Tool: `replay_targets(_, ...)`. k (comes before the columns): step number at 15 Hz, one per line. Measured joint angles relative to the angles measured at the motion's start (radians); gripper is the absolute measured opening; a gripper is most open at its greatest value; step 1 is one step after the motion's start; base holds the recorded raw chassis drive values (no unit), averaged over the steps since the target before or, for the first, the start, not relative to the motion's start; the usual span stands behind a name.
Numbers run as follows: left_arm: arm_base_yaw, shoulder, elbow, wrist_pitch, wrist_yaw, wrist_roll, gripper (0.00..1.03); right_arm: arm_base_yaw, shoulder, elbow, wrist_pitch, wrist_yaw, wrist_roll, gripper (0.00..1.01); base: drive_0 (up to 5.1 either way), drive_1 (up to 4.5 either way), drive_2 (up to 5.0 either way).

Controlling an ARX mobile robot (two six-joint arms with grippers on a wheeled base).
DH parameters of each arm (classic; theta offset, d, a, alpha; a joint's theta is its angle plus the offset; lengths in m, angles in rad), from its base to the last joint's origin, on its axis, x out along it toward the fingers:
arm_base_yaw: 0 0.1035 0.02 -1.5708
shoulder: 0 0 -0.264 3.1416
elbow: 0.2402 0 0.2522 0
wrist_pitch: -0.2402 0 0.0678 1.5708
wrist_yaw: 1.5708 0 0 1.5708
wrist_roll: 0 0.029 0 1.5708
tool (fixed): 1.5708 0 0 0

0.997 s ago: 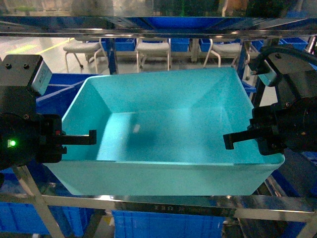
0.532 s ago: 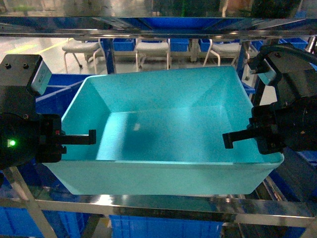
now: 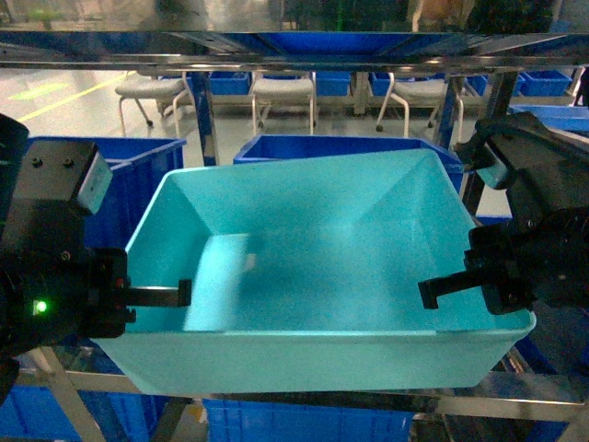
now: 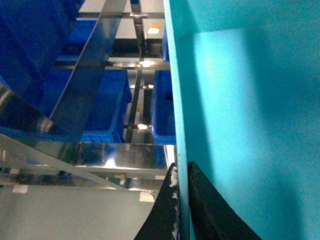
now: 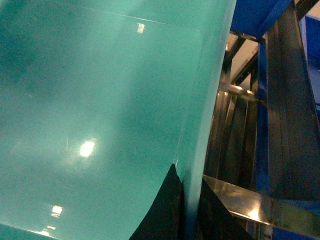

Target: Organize blue bins on left shelf correctly

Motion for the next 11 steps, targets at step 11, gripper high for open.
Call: replay_targets(11, -0.025, 0.254, 0.235, -0.117, 0.034, -0.059, 0.02, -0.060, 0.130, 0.110, -0.078, 0.032, -0.057, 0.02, 0.0, 0.00, 0.0)
